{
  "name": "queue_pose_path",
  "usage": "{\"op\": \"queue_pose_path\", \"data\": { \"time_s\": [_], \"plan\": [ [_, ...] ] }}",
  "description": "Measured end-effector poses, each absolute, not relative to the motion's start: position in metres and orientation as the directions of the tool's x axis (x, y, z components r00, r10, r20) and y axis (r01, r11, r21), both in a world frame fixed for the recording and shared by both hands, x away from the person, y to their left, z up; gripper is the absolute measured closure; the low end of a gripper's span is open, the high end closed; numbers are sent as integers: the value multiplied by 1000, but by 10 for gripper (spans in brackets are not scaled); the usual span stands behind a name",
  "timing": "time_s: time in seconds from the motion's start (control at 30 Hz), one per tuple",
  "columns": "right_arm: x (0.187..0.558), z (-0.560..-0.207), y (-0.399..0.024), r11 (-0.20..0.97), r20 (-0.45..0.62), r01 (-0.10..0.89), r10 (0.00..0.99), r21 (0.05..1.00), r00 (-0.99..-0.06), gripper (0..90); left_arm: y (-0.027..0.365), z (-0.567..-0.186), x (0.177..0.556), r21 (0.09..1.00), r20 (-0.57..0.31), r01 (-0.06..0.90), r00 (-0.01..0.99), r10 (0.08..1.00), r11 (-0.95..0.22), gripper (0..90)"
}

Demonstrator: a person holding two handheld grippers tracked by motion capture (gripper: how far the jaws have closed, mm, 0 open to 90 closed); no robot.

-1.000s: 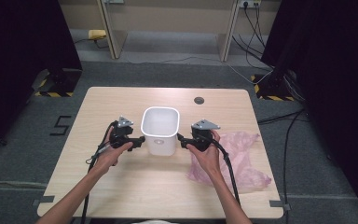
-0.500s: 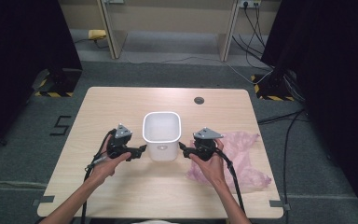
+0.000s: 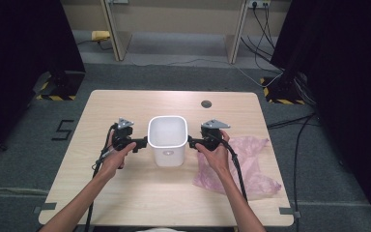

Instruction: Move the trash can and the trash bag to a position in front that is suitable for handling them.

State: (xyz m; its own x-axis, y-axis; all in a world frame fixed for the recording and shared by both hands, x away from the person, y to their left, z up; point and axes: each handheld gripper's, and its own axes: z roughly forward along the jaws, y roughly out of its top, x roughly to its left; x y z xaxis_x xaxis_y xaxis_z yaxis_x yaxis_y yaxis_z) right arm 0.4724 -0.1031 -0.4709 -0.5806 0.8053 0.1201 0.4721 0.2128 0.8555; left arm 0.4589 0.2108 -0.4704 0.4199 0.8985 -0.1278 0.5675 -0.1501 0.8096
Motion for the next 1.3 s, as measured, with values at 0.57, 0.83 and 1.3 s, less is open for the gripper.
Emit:
{"op": "queue_pose_path", "data": {
  "time_s": [0.57, 0.83, 1.3],
  "plan": [
    [431, -471, -99, 259, 104, 455, 768, 852, -632, 335, 210, -465, 425, 787, -150, 588, 476, 867, -187, 326],
    [411, -470, -99, 277, 90, 448, 762, 850, -642, 334, 210, -465, 407, 788, -142, 584, 481, 865, -195, 339],
    [399, -471, -105, 276, 71, 447, 783, 851, -618, 333, 201, -465, 395, 792, -120, 570, 495, 861, -217, 333]
  ]
}}
